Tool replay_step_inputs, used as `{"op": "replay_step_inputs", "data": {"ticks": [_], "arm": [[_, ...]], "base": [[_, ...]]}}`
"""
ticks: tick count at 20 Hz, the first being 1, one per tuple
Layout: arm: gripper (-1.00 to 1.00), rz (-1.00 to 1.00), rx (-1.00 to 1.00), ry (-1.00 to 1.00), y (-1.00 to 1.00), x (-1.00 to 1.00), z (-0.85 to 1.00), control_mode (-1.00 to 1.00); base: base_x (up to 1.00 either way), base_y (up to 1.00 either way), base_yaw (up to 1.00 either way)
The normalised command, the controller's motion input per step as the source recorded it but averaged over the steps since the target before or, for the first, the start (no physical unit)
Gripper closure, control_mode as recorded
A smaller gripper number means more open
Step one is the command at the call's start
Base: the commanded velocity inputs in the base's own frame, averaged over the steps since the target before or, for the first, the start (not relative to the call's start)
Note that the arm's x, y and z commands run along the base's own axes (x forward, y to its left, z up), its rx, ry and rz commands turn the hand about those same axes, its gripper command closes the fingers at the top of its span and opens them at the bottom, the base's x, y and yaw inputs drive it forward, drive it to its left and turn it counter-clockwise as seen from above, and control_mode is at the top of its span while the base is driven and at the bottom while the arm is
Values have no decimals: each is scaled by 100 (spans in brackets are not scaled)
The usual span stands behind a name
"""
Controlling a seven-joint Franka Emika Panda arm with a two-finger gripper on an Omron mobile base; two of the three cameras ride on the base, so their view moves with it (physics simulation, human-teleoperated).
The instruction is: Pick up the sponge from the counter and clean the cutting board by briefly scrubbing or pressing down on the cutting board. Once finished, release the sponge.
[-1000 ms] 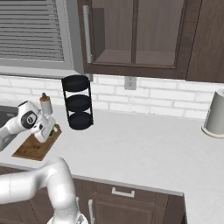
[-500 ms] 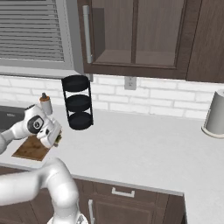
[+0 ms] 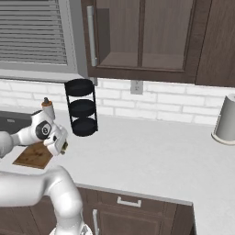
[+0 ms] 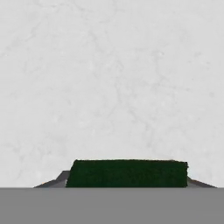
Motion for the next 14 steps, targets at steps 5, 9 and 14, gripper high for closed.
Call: {"op": "replay_step_inputs", "data": {"ticks": [5, 9, 14], "arm": [[100, 0, 0, -10, 60, 24, 0, -100], [100, 0, -12, 3, 93, 18, -8, -100], [100, 2, 0, 6, 76, 12, -9, -100]], "base": [[0, 0, 0], [0, 0, 0], [0, 0, 0]]}}
